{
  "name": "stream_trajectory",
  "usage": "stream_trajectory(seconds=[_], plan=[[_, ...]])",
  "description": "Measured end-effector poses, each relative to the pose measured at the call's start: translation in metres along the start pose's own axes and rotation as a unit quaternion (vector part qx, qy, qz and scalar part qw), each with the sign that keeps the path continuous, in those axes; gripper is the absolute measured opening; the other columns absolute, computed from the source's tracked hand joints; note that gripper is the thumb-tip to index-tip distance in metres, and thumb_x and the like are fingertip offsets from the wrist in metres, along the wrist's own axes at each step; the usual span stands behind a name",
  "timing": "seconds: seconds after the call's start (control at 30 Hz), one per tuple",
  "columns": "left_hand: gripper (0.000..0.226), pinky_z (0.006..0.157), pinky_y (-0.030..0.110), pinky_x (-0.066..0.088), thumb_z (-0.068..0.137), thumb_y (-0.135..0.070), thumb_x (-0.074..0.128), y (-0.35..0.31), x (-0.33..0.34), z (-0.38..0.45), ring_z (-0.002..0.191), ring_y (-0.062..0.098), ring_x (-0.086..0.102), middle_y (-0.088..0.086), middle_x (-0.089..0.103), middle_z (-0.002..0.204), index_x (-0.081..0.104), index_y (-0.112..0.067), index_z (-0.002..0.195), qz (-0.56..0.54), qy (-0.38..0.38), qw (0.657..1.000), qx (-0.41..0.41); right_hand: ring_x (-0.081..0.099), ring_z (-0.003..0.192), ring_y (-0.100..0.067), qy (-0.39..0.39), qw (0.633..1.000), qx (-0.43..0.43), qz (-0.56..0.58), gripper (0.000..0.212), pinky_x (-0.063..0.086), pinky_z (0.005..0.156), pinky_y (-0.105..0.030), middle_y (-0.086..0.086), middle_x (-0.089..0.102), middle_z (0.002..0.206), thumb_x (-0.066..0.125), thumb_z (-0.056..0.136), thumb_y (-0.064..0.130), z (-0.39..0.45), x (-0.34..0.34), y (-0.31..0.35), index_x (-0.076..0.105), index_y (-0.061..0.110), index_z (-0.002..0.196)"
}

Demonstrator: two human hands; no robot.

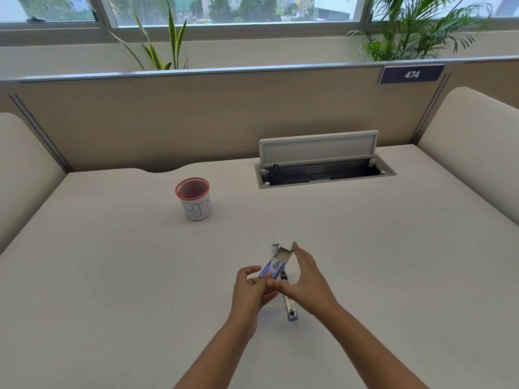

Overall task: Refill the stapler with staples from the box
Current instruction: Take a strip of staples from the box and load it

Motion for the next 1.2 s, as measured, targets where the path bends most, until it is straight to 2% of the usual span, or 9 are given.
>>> stream_trajectory(seconds=[0.1,0.2,0.37,0.57,0.77,0.93,1.03,1.1,1.2], plan=[[0.019,0.060,0.023,0.057,0.088,-0.007,0.058,0.0013,-0.0010,0.0000,0.072,0.022,0.072,0.021,0.069,0.093,0.047,-0.014,0.102,-0.005,-0.001,1.000,-0.004,0.030,0.132,-0.005,-0.003,1.000,-0.026,-0.012,0.104,0.029,0.094,-0.019,0.010,0.020,0.151,0.073,0.066,0.054,0.0002,-0.0006,0.0038,0.011,0.032,0.146],[0.020,0.060,0.024,0.058,0.088,-0.007,0.059,0.0008,-0.0014,0.0005,0.076,0.025,0.073,0.020,0.070,0.090,0.047,-0.015,0.102,-0.017,-0.001,1.000,-0.003,0.032,0.119,0.003,0.002,0.999,-0.049,-0.021,0.099,0.032,0.091,-0.018,0.009,0.023,0.148,0.074,0.067,0.050,-0.0008,-0.0014,0.0076,0.014,0.034,0.144],[0.018,0.066,0.028,0.059,0.088,-0.008,0.058,0.0003,0.0009,0.0011,0.077,0.026,0.072,0.020,0.071,0.091,0.048,-0.013,0.102,-0.008,0.002,1.000,0.002,0.040,0.126,-0.007,-0.016,0.997,-0.039,-0.069,0.093,0.035,0.088,-0.018,0.007,0.026,0.147,0.069,0.070,0.056,-0.0024,-0.0002,0.0028,0.020,0.028,0.144],[0.015,0.067,0.028,0.059,0.088,-0.009,0.058,0.0013,0.0023,0.0012,0.078,0.027,0.072,0.023,0.070,0.092,0.049,-0.010,0.100,-0.007,0.010,1.000,0.006,0.042,0.124,-0.006,-0.023,0.997,-0.029,-0.063,0.083,0.034,0.089,-0.018,0.007,0.031,0.146,0.067,0.074,0.051,-0.0035,-0.0003,-0.0009,0.028,0.024,0.142],[0.013,0.064,0.027,0.059,0.088,-0.009,0.058,0.0004,0.0031,0.0003,0.077,0.026,0.072,0.018,0.072,0.089,0.051,-0.009,0.099,-0.008,0.012,1.000,0.007,0.042,0.125,-0.006,-0.023,0.996,-0.043,-0.072,0.080,0.035,0.093,-0.018,0.007,0.033,0.144,0.066,0.076,0.051,-0.0042,-0.0005,0.0006,0.030,0.022,0.142],[0.015,0.063,0.027,0.058,0.088,-0.010,0.059,-0.0012,0.0026,-0.0009,0.078,0.027,0.072,0.019,0.072,0.090,0.051,-0.007,0.100,-0.007,0.013,1.000,0.008,0.043,0.118,0.000,-0.030,0.996,-0.056,-0.063,0.073,0.036,0.090,-0.016,0.009,0.037,0.141,0.065,0.078,0.047,-0.0049,0.0008,0.0019,0.034,0.023,0.139],[0.014,0.060,0.025,0.058,0.089,-0.012,0.058,-0.0015,0.0027,-0.0015,0.077,0.027,0.072,0.012,0.074,0.083,0.051,-0.008,0.100,-0.009,0.016,1.000,0.009,0.043,0.114,0.004,-0.036,0.995,-0.064,-0.067,0.066,0.035,0.088,-0.015,0.010,0.040,0.140,0.063,0.079,0.045,-0.0045,0.0028,0.0025,0.038,0.026,0.137],[0.014,0.059,0.024,0.057,0.089,-0.013,0.058,-0.0020,0.0032,-0.0022,0.076,0.026,0.072,0.006,0.075,0.080,0.052,-0.008,0.100,-0.003,0.022,1.000,0.011,0.040,0.110,0.007,-0.046,0.994,-0.068,-0.068,0.062,0.033,0.088,-0.013,0.011,0.041,0.139,0.061,0.081,0.046,-0.0043,0.0032,0.0021,0.039,0.027,0.135],[0.015,0.061,0.025,0.057,0.089,-0.014,0.059,-0.0025,0.0039,-0.0027,0.076,0.025,0.072,0.008,0.075,0.082,0.053,-0.007,0.101,0.001,0.028,1.000,0.010,0.038,0.107,0.010,-0.058,0.994,-0.072,-0.067,0.061,0.031,0.086,-0.009,0.012,0.043,0.137,0.060,0.081,0.050,-0.0046,0.0023,0.0017,0.041,0.027,0.135]])
Point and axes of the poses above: each hand's wrist, its own z-axis towards the middle knuckle, its own x-axis out of the palm, y = z × x, the point moved 5 cm from there along z, towards the middle knuckle
